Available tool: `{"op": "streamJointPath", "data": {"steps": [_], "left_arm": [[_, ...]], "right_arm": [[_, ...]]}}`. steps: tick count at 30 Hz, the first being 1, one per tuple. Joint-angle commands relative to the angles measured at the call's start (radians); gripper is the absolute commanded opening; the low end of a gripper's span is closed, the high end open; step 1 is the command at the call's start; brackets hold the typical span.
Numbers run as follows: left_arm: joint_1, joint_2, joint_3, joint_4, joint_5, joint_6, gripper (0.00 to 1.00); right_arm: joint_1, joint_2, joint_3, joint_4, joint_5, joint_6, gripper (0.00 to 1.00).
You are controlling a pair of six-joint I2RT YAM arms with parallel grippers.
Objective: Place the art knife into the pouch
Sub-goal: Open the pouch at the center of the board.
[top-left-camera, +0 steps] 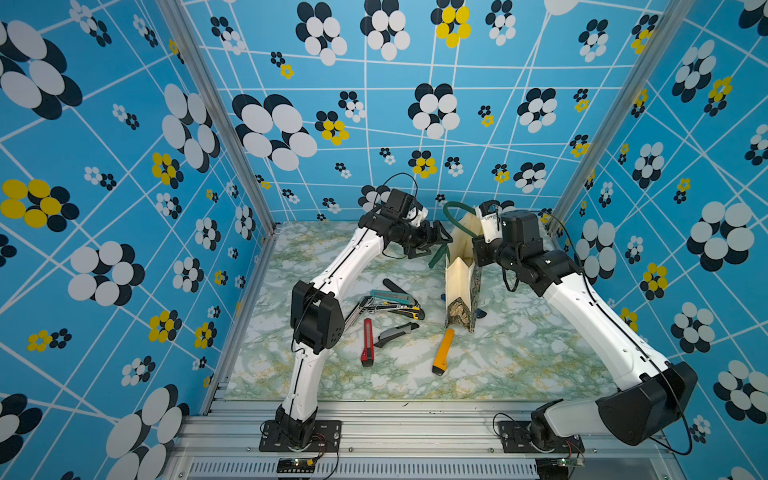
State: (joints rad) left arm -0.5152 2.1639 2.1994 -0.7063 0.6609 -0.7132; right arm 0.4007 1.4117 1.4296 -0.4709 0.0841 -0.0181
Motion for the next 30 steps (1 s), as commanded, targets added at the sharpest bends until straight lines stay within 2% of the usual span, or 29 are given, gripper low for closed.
{"op": "streamJointPath", "data": {"steps": [1,3,5,8,12,19,21,23,25,28,30], "left_arm": [[0.006,-0.036,-0.012,-0.031,-0.108,0.059,0.92],[0.004,-0.044,-0.010,-0.042,-0.160,0.089,0.92],[0.003,-0.026,0.003,-0.052,-0.151,0.111,0.92],[-0.011,0.059,0.103,-0.107,-0.101,0.149,0.91],[-0.048,0.133,0.215,-0.175,-0.118,0.197,0.91],[-0.062,0.196,0.206,-0.174,-0.155,0.230,0.90],[-0.055,0.246,0.242,-0.198,-0.150,0.216,0.72],[-0.052,0.270,0.268,-0.195,-0.150,0.202,0.49],[-0.052,0.264,0.269,-0.186,-0.181,0.211,0.34],[-0.048,0.250,0.278,-0.210,-0.253,0.241,0.17],[-0.049,0.232,0.284,-0.236,-0.309,0.264,0.00]], "right_arm": [[0.004,-0.032,-0.022,0.072,0.005,0.021,0.00],[0.004,-0.037,-0.032,0.073,0.012,0.018,0.00],[0.004,-0.046,-0.049,0.092,0.018,0.020,0.00],[0.004,-0.056,-0.073,0.125,0.013,0.035,0.00],[0.005,-0.057,-0.096,0.146,-0.003,0.070,0.00],[0.004,-0.076,-0.140,0.218,0.021,0.130,0.00],[0.004,-0.088,-0.163,0.257,0.050,0.168,0.00],[0.004,-0.108,-0.194,0.285,0.116,0.229,0.00],[0.003,-0.138,-0.235,0.312,0.187,0.296,0.00],[0.001,-0.194,-0.302,0.304,0.353,0.490,0.02],[-0.011,-0.231,-0.346,0.244,0.462,0.665,0.02]]}}
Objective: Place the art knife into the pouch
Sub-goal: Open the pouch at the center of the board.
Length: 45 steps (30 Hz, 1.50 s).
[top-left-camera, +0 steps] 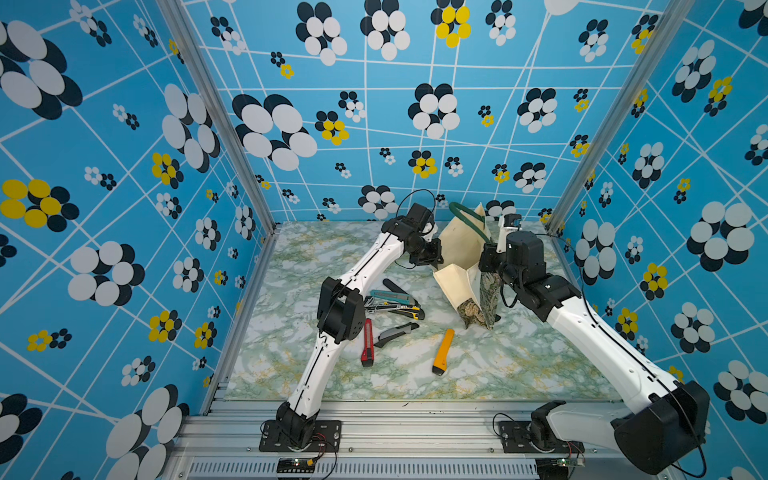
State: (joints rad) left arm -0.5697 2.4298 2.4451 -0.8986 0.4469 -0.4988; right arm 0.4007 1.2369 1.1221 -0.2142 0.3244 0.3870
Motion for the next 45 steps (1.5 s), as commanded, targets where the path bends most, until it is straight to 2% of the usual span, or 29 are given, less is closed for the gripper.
{"op": "streamJointPath", "data": {"steps": [1,4,5,7,8,12,15,18,23,25,29,36,39,40,42,43,45], "left_arm": [[0.004,-0.047,0.037,-0.055,-0.116,0.062,0.00],[-0.001,-0.092,0.038,-0.071,-0.174,0.090,0.00],[-0.004,-0.106,0.038,-0.069,-0.189,0.102,0.00],[-0.014,-0.136,0.039,-0.062,-0.216,0.120,0.00],[-0.019,-0.149,0.040,-0.059,-0.228,0.129,0.00],[-0.040,-0.171,0.040,-0.056,-0.248,0.158,0.00],[-0.055,-0.173,0.040,-0.065,-0.254,0.172,0.00],[-0.072,-0.178,0.038,-0.076,-0.259,0.196,0.00],[-0.100,-0.199,0.029,-0.091,-0.308,0.243,0.00],[-0.111,-0.208,0.023,-0.087,-0.319,0.258,0.00],[-0.131,-0.222,0.007,-0.084,-0.350,0.286,0.00],[-0.164,-0.229,-0.015,-0.086,-0.391,0.318,0.00],[-0.171,-0.229,-0.017,-0.083,-0.405,0.323,0.00],[-0.171,-0.229,-0.017,-0.082,-0.410,0.323,0.00],[-0.170,-0.227,-0.018,-0.077,-0.417,0.326,0.00],[-0.172,-0.227,-0.017,-0.075,-0.429,0.330,0.00],[-0.167,-0.228,-0.015,-0.072,-0.454,0.340,0.00]], "right_arm": [[-0.019,-0.080,-0.056,-0.064,0.284,0.380,0.08],[-0.067,-0.147,-0.111,-0.181,0.313,0.640,0.32],[-0.080,-0.169,-0.129,-0.197,0.314,0.689,0.39],[-0.096,-0.201,-0.143,-0.239,0.315,0.752,0.66],[-0.099,-0.216,-0.140,-0.273,0.317,0.774,0.71],[-0.099,-0.258,-0.096,-0.322,0.310,0.696,0.74],[-0.100,-0.233,-0.028,-0.285,0.248,0.517,0.74],[-0.099,-0.122,0.086,-0.286,0.103,0.387,0.75],[-0.101,0.144,0.312,-0.380,-0.136,0.337,0.79],[-0.100,0.217,0.360,-0.411,-0.173,0.326,0.75],[-0.105,0.307,0.389,-0.392,-0.249,0.303,0.75],[-0.108,0.413,0.443,-0.436,-0.298,0.293,0.75],[-0.107,0.465,0.472,-0.485,-0.305,0.292,0.71],[-0.107,0.474,0.471,-0.485,-0.313,0.291,0.67],[-0.108,0.491,0.471,-0.477,-0.337,0.285,0.45],[-0.109,0.506,0.510,-0.489,-0.342,0.284,0.27],[-0.110,0.534,0.558,-0.543,-0.334,0.275,0.00]]}}
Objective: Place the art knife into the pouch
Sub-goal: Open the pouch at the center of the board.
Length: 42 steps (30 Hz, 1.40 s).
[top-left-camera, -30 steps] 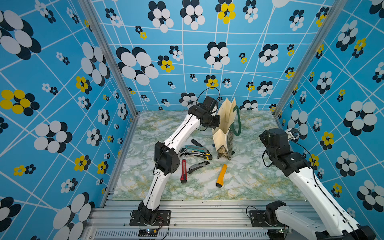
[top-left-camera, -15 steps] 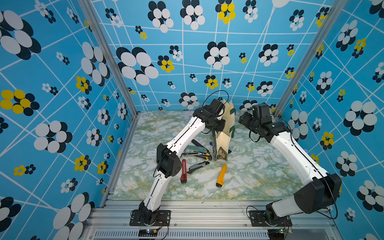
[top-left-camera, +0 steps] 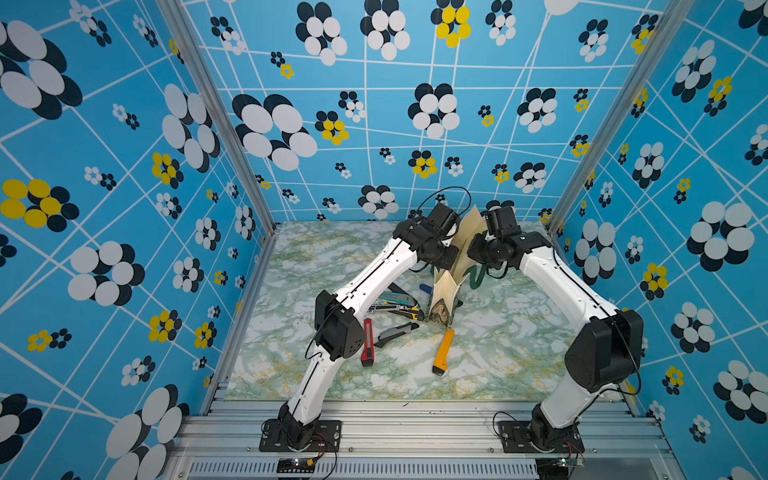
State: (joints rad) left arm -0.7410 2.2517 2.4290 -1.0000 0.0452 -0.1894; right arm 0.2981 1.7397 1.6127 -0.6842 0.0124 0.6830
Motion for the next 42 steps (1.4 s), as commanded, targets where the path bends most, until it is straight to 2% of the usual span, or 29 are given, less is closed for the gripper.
{"op": "streamJointPath", "data": {"steps": [1,5,12,17,20,23,27,31,34,38,42], "left_arm": [[0.006,-0.051,0.004,0.028,-0.075,0.034,0.00],[0.027,-0.079,0.013,0.000,-0.190,0.067,0.00],[0.089,-0.179,-0.052,-0.099,-0.528,0.157,0.00],[0.141,-0.278,-0.184,-0.101,-0.608,0.160,0.00],[0.154,-0.294,-0.211,-0.109,-0.648,0.169,0.00],[0.147,-0.267,-0.181,-0.118,-0.564,0.160,0.00],[0.107,-0.192,-0.101,-0.108,-0.336,0.099,0.00],[0.059,-0.097,-0.015,-0.086,-0.052,0.013,0.00],[0.034,-0.043,-0.004,-0.068,0.081,-0.033,0.00],[0.016,0.024,0.002,-0.070,0.201,-0.057,0.00],[0.011,0.070,0.025,-0.091,0.216,-0.050,0.00]], "right_arm": [[-0.007,0.039,0.092,-0.105,-0.007,-0.027,0.00],[-0.007,0.016,0.178,-0.238,0.148,-0.103,0.00],[-0.048,-0.098,0.290,-0.530,0.614,-0.340,0.00],[-0.137,-0.159,0.296,-0.699,0.746,-0.405,0.00],[-0.191,-0.173,0.304,-0.782,0.821,-0.420,0.00],[-0.226,-0.177,0.301,-0.765,0.794,-0.438,0.00],[-0.226,-0.154,0.258,-0.722,0.662,-0.430,0.00],[-0.233,-0.128,0.183,-0.675,0.580,-0.436,0.00],[-0.250,-0.112,0.165,-0.655,0.541,-0.454,0.00],[-0.287,-0.100,0.148,-0.619,0.506,-0.494,0.00],[-0.304,-0.074,0.089,-0.535,0.411,-0.529,0.00]]}}
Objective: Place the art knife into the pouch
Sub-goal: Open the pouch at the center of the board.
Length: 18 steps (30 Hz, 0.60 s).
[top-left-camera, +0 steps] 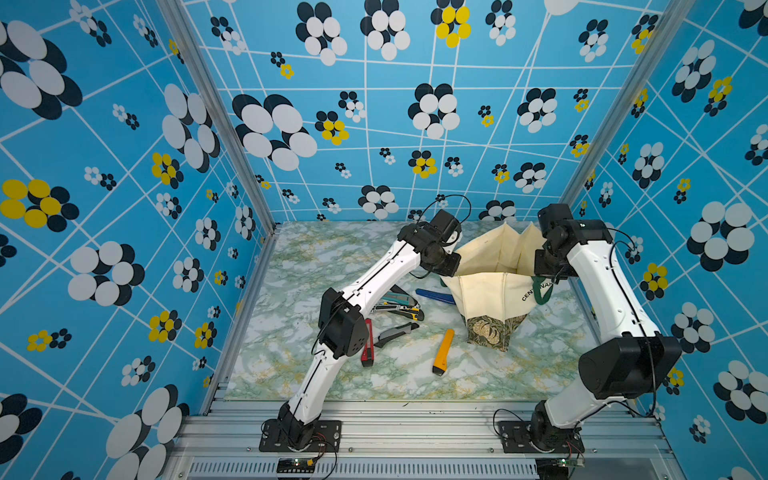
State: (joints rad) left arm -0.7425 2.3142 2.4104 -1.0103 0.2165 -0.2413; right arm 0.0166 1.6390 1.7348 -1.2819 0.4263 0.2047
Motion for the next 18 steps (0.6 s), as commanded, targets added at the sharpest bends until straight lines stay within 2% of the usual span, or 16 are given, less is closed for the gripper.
{"op": "streamJointPath", "data": {"steps": [1,7,14,18], "left_arm": [[0.011,0.010,0.038,-0.080,0.041,0.002,0.00],[0.011,-0.020,-0.074,-0.074,-0.063,0.008,0.00],[0.013,-0.110,-0.224,-0.067,-0.200,0.012,0.00],[0.015,-0.151,-0.247,-0.071,-0.243,0.008,0.00]], "right_arm": [[-0.021,0.031,-0.054,0.088,-0.032,-0.050,0.00],[-0.020,0.038,-0.182,0.260,-0.127,0.010,0.00],[-0.012,0.031,-0.199,0.374,-0.209,0.030,0.00],[0.008,0.039,-0.205,0.407,-0.236,0.017,0.00]]}}
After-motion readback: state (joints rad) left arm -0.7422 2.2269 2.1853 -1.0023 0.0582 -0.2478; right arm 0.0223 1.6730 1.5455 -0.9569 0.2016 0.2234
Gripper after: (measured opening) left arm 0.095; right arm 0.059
